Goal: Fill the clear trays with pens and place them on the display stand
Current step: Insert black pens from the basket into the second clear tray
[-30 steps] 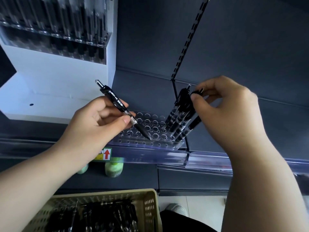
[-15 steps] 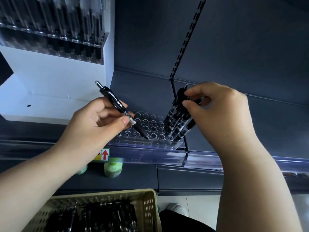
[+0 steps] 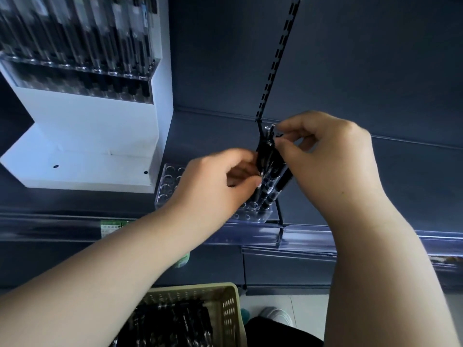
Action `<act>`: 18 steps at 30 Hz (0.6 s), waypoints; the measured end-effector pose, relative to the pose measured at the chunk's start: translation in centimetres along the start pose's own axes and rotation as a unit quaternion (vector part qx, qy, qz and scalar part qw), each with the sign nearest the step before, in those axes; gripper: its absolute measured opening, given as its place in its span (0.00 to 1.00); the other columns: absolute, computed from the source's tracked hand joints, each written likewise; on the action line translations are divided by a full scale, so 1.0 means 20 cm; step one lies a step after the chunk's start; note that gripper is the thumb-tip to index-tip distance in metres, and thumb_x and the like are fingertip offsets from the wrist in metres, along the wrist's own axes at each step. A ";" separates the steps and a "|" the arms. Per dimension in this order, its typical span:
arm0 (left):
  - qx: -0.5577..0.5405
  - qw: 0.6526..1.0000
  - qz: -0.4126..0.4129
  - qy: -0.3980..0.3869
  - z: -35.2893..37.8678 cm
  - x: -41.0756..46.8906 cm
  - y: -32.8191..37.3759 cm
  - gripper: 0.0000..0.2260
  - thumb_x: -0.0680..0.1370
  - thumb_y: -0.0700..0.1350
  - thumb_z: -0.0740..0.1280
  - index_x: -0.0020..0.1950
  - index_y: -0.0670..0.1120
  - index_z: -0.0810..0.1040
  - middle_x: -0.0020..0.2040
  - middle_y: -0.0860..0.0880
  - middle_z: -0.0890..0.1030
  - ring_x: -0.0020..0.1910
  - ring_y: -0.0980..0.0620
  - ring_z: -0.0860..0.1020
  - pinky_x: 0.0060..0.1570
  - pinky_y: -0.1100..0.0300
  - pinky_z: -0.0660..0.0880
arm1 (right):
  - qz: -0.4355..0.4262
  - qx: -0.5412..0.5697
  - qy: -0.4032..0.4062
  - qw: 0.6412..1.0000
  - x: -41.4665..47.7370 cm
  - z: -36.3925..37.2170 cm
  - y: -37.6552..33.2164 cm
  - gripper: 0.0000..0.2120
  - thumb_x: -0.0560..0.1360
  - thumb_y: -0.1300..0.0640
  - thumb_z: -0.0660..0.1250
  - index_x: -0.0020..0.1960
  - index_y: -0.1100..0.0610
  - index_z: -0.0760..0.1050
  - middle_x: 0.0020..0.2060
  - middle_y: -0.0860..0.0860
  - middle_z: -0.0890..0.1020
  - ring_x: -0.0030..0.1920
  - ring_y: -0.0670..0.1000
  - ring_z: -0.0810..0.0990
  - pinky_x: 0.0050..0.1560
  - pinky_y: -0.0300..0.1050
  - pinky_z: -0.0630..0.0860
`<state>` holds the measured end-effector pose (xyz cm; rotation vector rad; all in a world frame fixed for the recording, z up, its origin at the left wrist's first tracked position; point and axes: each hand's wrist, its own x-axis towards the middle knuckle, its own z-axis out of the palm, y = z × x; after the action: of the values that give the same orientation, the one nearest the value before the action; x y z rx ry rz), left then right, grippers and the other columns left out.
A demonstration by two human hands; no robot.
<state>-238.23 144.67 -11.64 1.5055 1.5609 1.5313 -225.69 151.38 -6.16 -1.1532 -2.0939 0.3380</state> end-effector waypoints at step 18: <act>0.289 0.955 -0.036 -0.058 0.04 -0.03 -0.09 0.14 0.74 0.48 0.70 0.60 0.51 0.78 0.55 0.55 0.80 0.52 0.58 0.76 0.46 0.76 0.62 | -0.015 0.020 0.005 1.000 -0.02 -0.03 -0.03 0.07 0.73 0.58 0.68 0.49 0.49 0.80 0.35 0.39 0.77 0.36 0.39 0.75 0.39 0.23 0.67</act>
<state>-238.01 144.79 -13.74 1.7684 2.0771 0.9590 -225.52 150.68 -5.46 -1.0980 -2.0844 0.3582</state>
